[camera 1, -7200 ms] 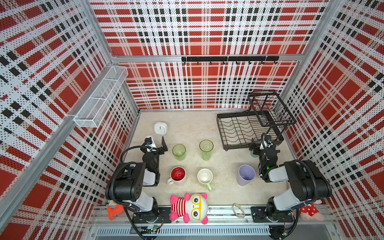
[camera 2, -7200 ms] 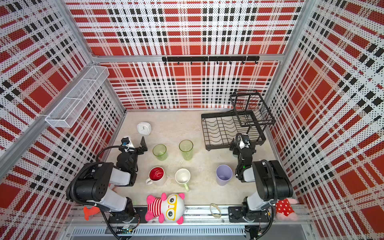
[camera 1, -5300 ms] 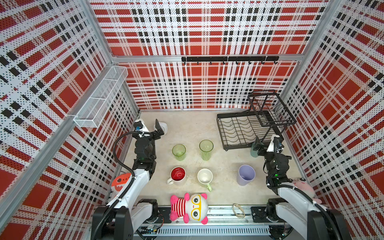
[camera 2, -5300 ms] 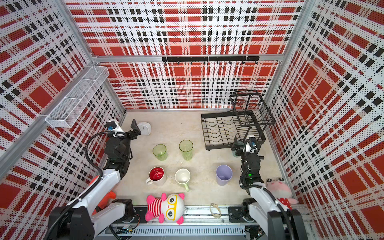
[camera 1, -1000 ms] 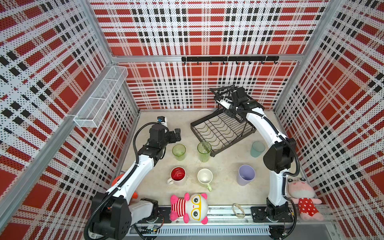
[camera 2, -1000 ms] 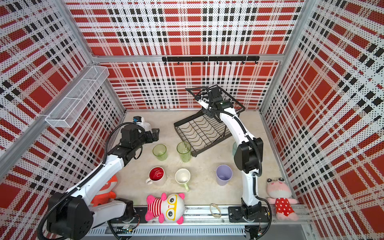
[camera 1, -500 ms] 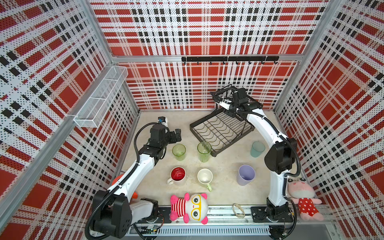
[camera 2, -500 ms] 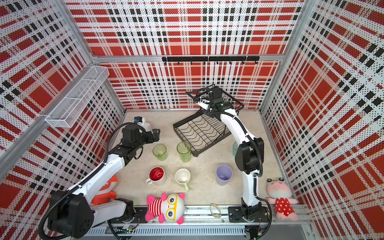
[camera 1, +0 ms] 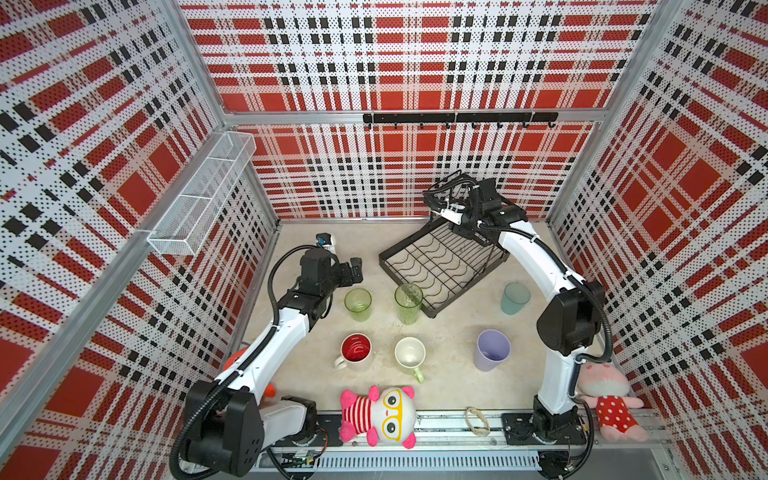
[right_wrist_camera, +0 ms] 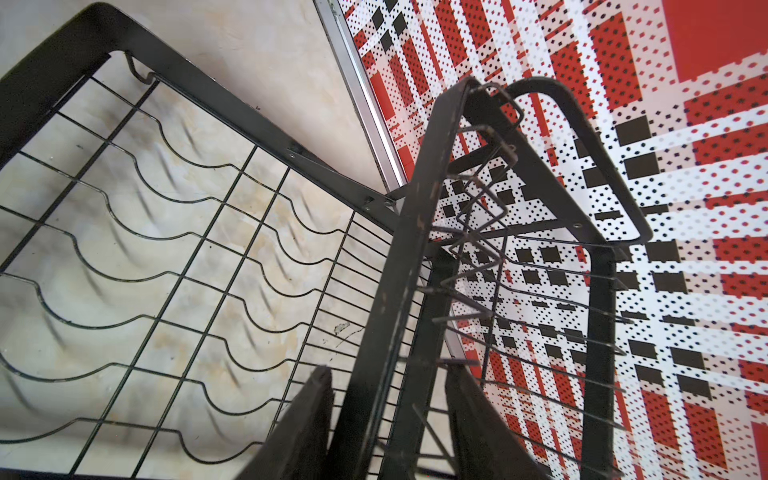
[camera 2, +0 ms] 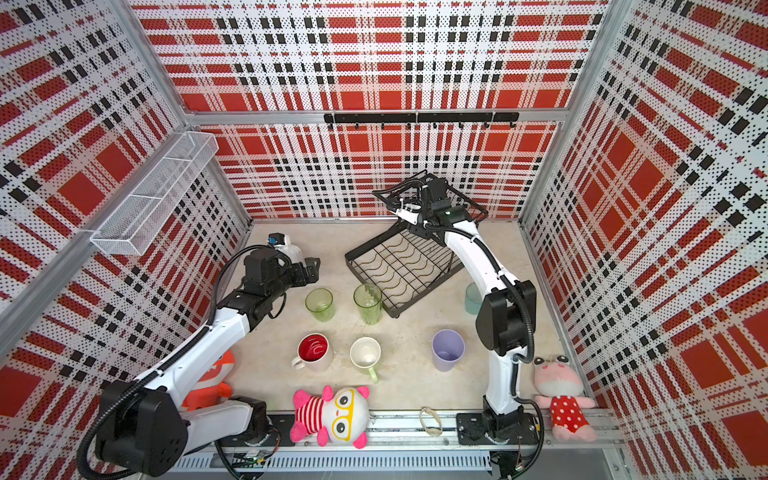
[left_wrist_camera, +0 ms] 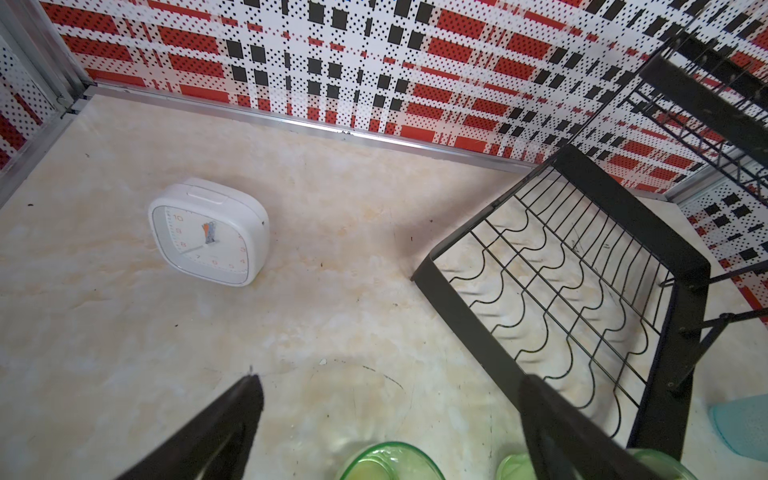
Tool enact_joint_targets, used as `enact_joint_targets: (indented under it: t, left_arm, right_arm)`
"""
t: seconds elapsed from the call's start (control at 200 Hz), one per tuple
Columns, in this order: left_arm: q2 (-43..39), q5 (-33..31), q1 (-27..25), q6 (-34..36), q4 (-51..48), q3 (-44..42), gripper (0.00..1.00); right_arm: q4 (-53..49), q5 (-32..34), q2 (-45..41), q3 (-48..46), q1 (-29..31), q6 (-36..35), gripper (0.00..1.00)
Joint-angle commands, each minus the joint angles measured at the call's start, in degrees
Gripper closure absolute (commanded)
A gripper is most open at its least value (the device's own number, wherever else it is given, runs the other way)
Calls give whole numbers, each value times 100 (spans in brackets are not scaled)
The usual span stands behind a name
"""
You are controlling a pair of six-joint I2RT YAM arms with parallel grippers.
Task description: Load the cups into the dish rack
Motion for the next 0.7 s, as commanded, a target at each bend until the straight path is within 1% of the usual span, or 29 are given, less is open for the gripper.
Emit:
enact_joint_targets:
  t: [0.0, 0.291, 0.496, 0.697]
  left_arm:
    - [26, -3, -28, 8, 50, -62, 2]
    - [25, -56, -72, 8, 41, -70, 2]
    - [43, -65, -81, 8, 41, -61, 2]
    - [47, -47, -92, 8, 41, -61, 2]
  right_arm:
    - [-113, -310, -404, -88, 36, -287, 54]
    - [-183, -375, -575, -328, 36, -226, 54]
    - [-136, -671, -747, -490, 36, -95, 53]
    - [-79, -628, -758, -569, 52, -54, 51]
